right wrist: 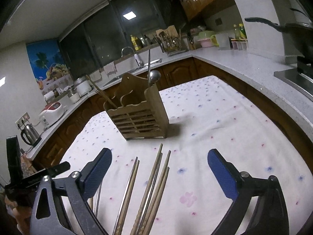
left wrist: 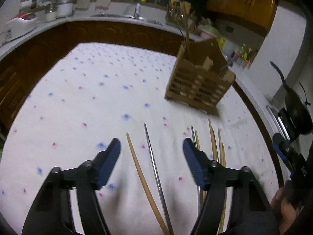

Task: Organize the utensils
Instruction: 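Move both open tools back to the remaining chopsticks, then grasp a metal chopstick with the left tool while the right tool grasps a wooden chopstick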

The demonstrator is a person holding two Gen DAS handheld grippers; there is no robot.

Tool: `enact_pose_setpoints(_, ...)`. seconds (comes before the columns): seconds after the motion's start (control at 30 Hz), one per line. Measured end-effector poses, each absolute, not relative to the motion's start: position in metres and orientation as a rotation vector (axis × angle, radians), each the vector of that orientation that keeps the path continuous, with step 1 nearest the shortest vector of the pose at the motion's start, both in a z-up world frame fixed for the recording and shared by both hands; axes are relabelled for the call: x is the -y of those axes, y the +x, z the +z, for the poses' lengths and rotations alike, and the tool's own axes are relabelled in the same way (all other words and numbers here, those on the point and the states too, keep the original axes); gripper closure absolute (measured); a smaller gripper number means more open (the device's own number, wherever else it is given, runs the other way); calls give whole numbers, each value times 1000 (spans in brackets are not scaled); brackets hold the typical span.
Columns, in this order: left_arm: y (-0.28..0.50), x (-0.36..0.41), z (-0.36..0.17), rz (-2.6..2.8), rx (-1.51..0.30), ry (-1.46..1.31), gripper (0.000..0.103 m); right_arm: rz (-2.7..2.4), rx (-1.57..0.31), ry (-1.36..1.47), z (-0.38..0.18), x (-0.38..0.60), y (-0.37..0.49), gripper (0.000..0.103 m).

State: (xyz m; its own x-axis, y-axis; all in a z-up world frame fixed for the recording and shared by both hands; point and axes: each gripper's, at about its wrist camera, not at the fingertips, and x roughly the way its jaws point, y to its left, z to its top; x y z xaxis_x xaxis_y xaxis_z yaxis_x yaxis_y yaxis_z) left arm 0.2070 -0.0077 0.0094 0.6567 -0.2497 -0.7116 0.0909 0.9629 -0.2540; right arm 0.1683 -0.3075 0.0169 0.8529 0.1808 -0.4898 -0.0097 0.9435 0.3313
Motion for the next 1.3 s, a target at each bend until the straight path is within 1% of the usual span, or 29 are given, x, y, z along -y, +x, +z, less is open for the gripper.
enact_pose_setpoints(0.13, 212, 13, 0, -201, -869, -198, 47, 99, -583, 323, 10, 306, 177, 20)
enact_pose_setpoints(0.2, 215, 14, -3, -203, -884, -196, 53, 99, -603, 323, 5, 306, 181, 25)
enact_pose_setpoints(0.27, 220, 15, -6, -202, -899, -194, 57, 99, -631, 325, 0, 305, 186, 35)
enact_pose_setpoints(0.3, 222, 16, -7, -202, -908, -195, 59, 100, -644, 326, -3, 304, 189, 37)
enact_pose_setpoints(0.37, 227, 17, -11, -206, -924, -198, 61, 100, -676, 321, -10, 302, 197, 48)
enact_pose_setpoints(0.4, 231, 18, -13, -210, -933, -197, 65, 101, -691, 319, -13, 301, 201, 49)
enact_pose_setpoints(0.47, 236, 21, -17, -213, -948, -192, 70, 103, -726, 307, -21, 298, 212, 56)
enact_pose_setpoints(0.6, 250, 26, -26, -213, -982, -175, 77, 106, -776, 297, -34, 294, 230, 65)
enact_pose_setpoints(0.67, 256, 29, -30, -212, -999, -171, 79, 102, -799, 288, -41, 292, 241, 71)
enact_pose_setpoints(0.77, 266, 31, -37, -206, -1022, -162, 79, 93, -830, 280, -50, 291, 256, 77)
enact_pose_setpoints(0.87, 274, 33, -45, -205, -1047, -161, 79, 82, -854, 264, -57, 290, 268, 80)
enact_pose_setpoints(0.97, 279, 39, -55, -213, -1077, -149, 86, 81, -884, 244, -64, 287, 278, 84)
enact_pose_setpoints(1.03, 278, 44, -55, -206, -1060, -114, 88, 74, -885, 215, -67, 282, 282, 85)
enact_pose_setpoints(1.17, 277, 52, -56, -202, -1042, -62, 97, 49, -887, 130, -68, 273, 282, 89)
enact_pose_setpoints(1.3, 274, 55, -55, -201, -1033, -46, 97, 34, -885, 90, -68, 270, 282, 94)
